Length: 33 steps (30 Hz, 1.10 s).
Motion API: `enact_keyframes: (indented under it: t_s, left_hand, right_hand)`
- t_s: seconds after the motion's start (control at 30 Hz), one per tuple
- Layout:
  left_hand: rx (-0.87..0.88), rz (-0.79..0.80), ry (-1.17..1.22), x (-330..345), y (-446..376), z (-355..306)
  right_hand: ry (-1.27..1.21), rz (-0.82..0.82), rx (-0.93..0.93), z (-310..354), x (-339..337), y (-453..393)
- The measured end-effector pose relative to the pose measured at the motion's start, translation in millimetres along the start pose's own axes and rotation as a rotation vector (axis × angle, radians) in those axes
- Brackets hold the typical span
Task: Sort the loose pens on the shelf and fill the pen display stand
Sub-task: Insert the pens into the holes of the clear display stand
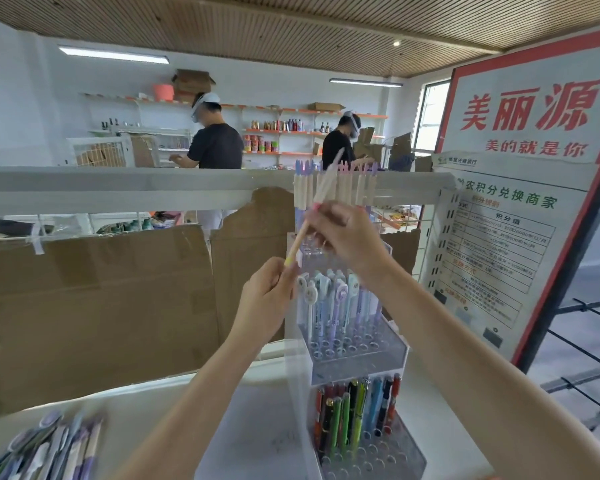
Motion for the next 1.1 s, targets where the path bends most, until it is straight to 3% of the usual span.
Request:
enact_keyframes:
  t_s: [0.1,0.37,0.67,0.87,1.1]
  left_hand:
    - [0.055,-0.055,-0.191,-9.8,7.3,9.4]
    - [0.183,0.009,-0.658,-21.6,16.8,16.3]
    - [0.113,0.271,-0.758,-8.4,29.2,48.0]
    - [0.122,0.273,-0.696,-0.2,35.5,55.7]
    - [0.103,0.259,-0.688,-9.0,41.4,62.6]
  right_hand:
    - [0.102,-0.189,-0.076,4.2,-13.8,-15.9]
    - [0.353,-0.190,-0.040,-17.1,-8.2,-36.2]
    - [0.786,-0.094,0.007,-24.1,5.8,-40.3]
    - [0.892,-0.040,0.065,-25.9,11.0,-36.2]
    - [0.721,-0.056,0.048,-23.3,0.9,-23.8]
Point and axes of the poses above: each hand's wrist, its own y-axis away from the middle knuckle, its own x-axis out of the palm, z = x × y, the point moved 1 cm from there along -y, towards the middle knuckle
